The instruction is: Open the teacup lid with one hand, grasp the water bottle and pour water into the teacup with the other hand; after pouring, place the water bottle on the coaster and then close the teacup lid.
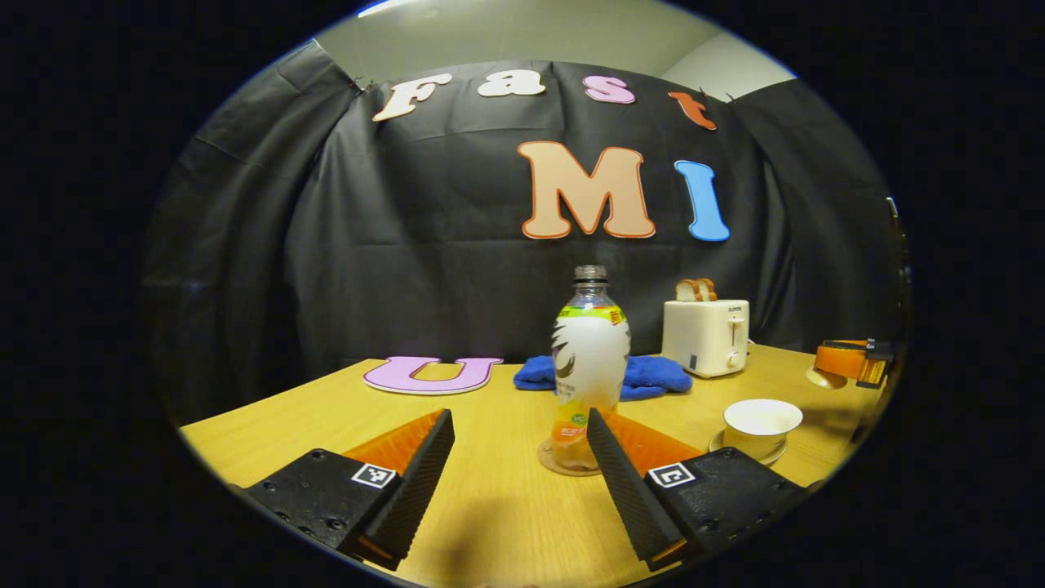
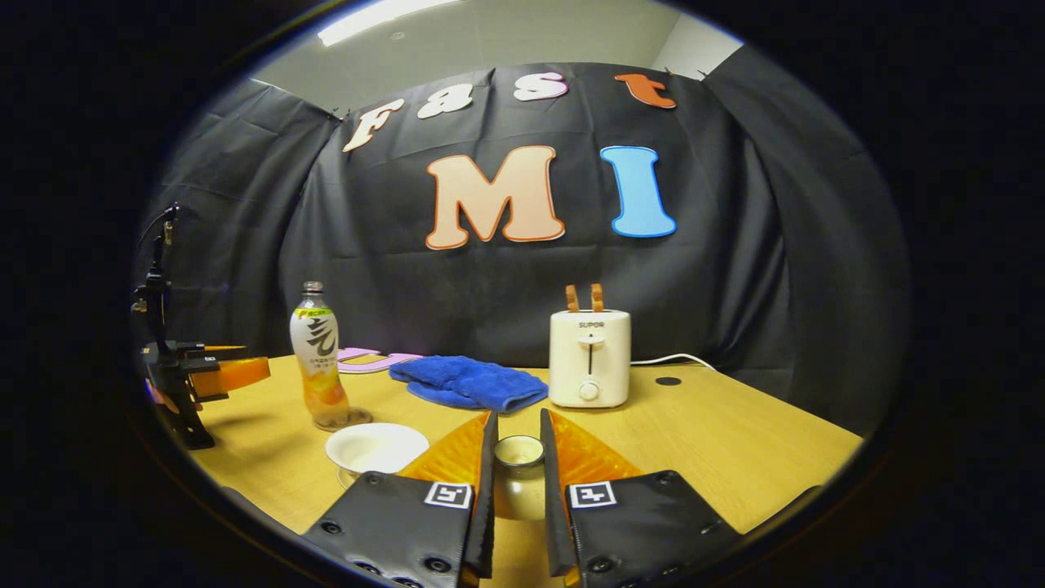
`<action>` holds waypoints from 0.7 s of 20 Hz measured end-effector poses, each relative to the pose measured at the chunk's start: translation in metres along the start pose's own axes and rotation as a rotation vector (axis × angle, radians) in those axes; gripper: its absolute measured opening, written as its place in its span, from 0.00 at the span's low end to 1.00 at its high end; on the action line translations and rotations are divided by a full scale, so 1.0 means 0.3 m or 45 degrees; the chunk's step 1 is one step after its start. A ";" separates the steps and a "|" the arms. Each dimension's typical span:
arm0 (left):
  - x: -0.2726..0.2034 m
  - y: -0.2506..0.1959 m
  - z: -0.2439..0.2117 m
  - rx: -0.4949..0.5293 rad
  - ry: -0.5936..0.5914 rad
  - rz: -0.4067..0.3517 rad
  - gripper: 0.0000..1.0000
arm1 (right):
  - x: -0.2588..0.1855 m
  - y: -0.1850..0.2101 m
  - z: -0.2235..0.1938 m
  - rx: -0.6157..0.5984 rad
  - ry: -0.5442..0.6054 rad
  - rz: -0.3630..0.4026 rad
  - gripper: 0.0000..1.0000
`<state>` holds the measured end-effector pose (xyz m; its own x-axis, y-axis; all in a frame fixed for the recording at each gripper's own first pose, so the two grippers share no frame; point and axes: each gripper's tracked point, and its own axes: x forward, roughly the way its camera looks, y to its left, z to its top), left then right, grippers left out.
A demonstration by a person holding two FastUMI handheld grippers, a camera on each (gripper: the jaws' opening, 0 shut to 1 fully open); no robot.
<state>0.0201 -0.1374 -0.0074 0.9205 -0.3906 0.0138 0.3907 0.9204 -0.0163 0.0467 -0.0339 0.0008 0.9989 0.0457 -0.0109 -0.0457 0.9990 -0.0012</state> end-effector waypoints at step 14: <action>-0.063 0.105 0.003 0.004 0.005 0.176 0.96 | 0.095 0.367 -0.036 0.010 0.059 0.443 0.27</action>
<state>0.0151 -0.1009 -0.0073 0.9656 -0.2600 0.0073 0.2600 0.9655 -0.0145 0.0699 0.0773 -0.0103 0.9219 0.3835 -0.0545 -0.3831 0.9235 0.0186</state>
